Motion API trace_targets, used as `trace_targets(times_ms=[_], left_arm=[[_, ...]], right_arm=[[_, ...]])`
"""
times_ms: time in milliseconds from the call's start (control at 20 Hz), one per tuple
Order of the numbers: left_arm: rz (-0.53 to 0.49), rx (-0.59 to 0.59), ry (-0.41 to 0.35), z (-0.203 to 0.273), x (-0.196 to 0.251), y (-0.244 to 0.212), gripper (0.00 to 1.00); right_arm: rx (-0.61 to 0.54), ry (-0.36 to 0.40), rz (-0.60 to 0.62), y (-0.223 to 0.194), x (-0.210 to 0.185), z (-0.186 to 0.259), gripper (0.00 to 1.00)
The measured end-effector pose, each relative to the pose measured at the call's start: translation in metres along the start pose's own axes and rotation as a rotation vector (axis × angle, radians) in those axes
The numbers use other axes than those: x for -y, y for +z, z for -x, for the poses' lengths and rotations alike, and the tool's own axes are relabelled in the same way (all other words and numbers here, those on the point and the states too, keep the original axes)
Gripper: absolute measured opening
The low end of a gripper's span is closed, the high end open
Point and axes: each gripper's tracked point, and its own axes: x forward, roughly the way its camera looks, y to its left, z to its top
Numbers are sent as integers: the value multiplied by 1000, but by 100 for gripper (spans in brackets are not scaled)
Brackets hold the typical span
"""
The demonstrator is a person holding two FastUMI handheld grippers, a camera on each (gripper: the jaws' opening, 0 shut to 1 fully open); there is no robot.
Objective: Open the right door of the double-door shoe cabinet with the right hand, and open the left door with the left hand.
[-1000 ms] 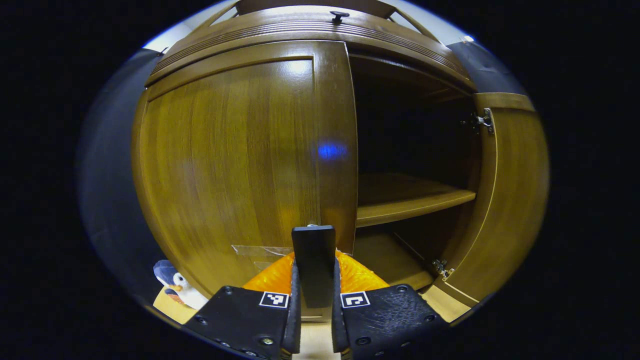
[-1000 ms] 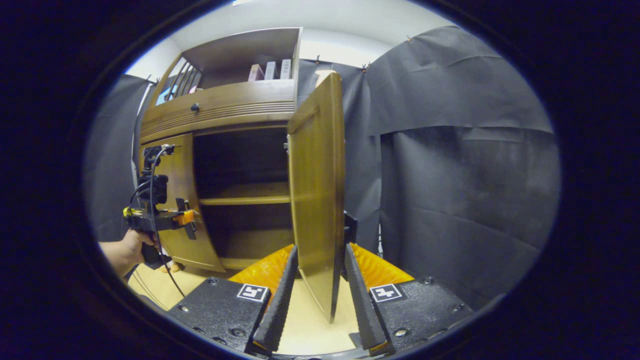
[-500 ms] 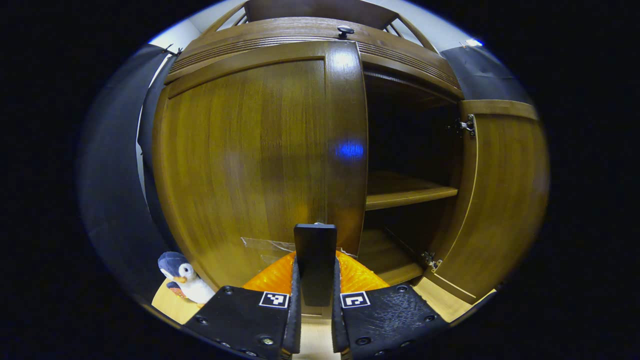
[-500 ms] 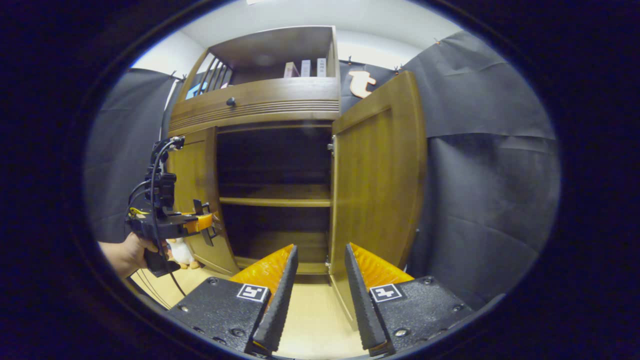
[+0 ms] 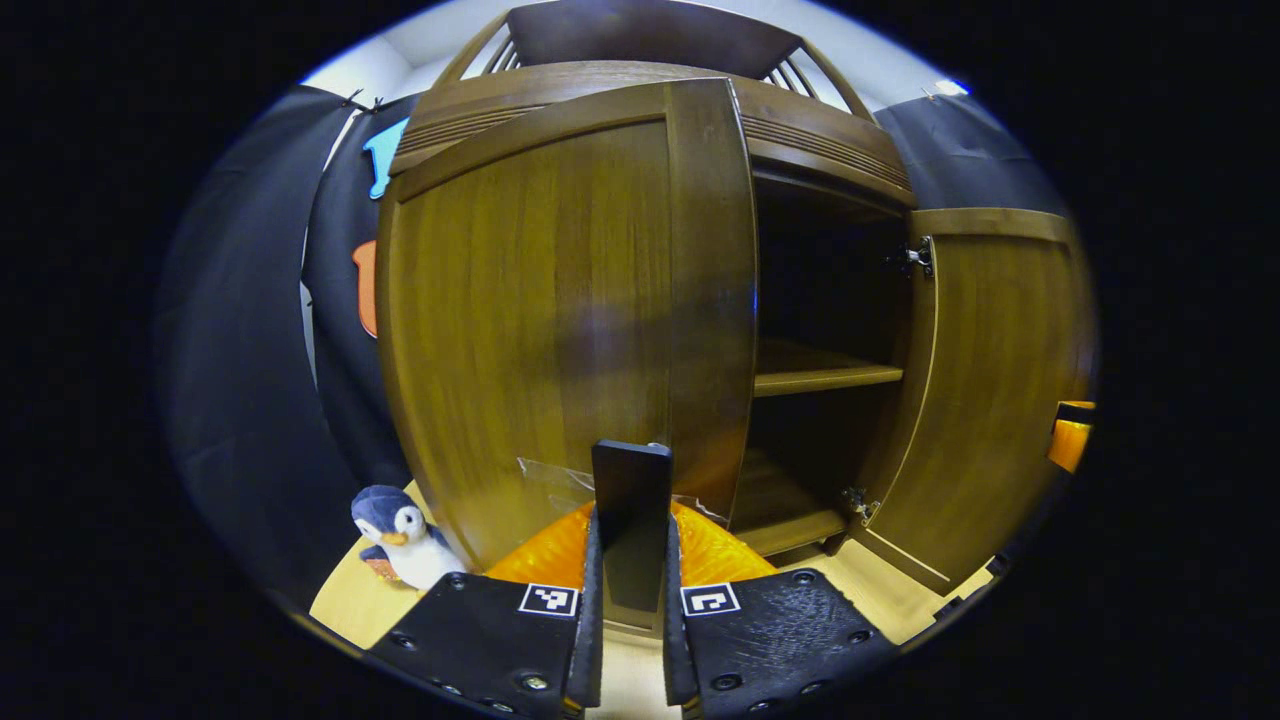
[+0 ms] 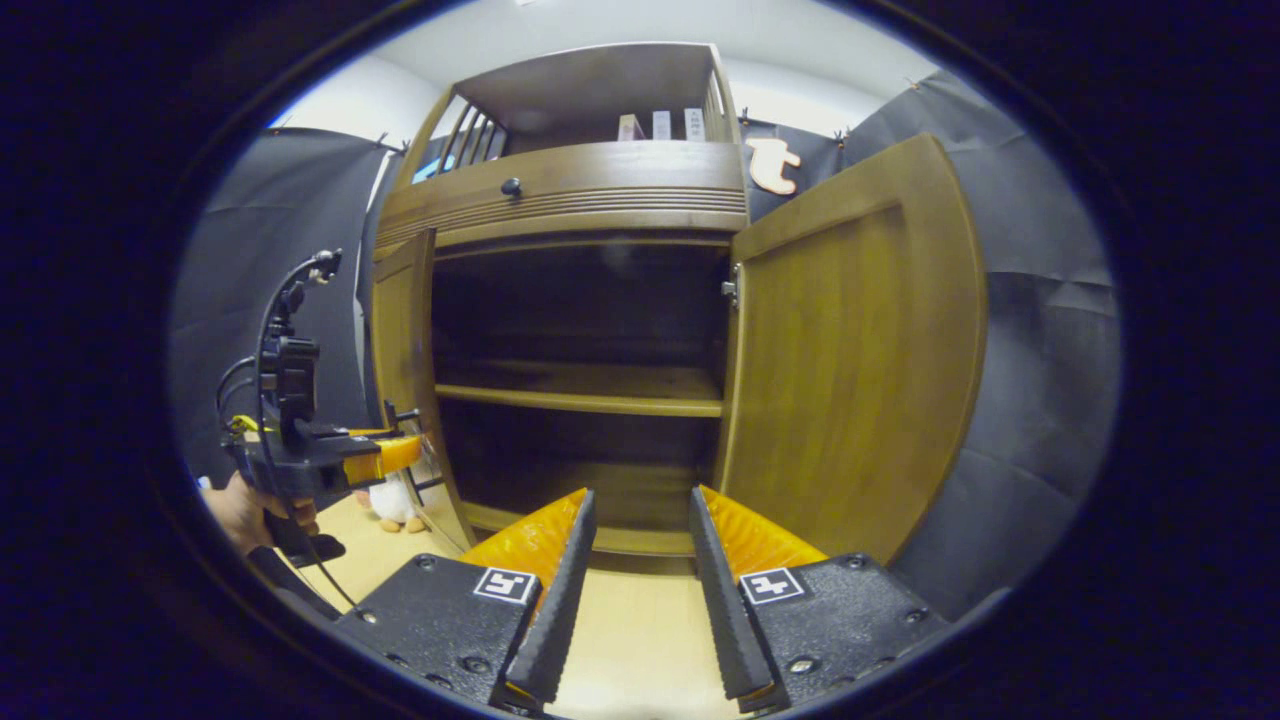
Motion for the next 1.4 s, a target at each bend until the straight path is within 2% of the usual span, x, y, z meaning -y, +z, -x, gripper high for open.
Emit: trace_targets(times_ms=[50,350,550,800,850,900,1050,1100,1150,1300,1400], left_arm=[[-4,-1,4,6,-3,0,23],[2,-4,37,33,-20,-5,23],[14,-9,68,50,-33,-9,23],[15,-22,136,73,-59,-16,23],[11,-25,157,79,-67,-18,23],[11,-29,177,84,-75,-20,22],[10,-32,235,97,-97,-21,22],[9,-40,255,100,-103,-22,22],[15,-49,277,104,-110,-25,22],[38,-60,320,116,-134,-29,22],[54,-59,322,122,-143,-29,19]], right_arm=[[-3,7,4,0,-2,-4,61],[-10,60,21,0,-22,-22,64],[-17,89,19,1,-35,-33,74],[-21,92,15,3,-37,-44,76],[-21,91,13,2,-37,-45,80],[-23,89,12,2,-36,-49,76],[-32,93,5,1,-39,-56,76],[-35,97,4,2,-40,-58,80],[-40,97,4,1,-42,-60,76],[-56,108,6,-2,-48,-64,76],[-62,115,9,-2,-51,-68,76]])
